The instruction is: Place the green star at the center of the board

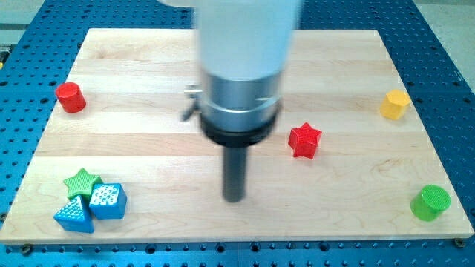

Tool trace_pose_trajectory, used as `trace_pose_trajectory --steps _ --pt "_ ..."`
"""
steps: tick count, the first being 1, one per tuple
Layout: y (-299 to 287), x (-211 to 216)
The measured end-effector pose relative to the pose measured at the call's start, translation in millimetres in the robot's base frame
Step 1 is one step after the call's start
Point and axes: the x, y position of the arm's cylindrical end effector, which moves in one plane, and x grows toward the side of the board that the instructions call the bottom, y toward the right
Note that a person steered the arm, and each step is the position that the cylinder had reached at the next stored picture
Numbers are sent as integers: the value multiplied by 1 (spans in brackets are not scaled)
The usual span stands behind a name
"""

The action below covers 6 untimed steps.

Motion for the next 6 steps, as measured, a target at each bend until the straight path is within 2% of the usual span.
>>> trace_pose_trajectory --steps 1,2,3,4,5,6 --pt "-42 -5" --pt "-64 -31" --pt "-92 -81" --pt "-122 -106" --pt "-167 -113" --pt "-222 -88"
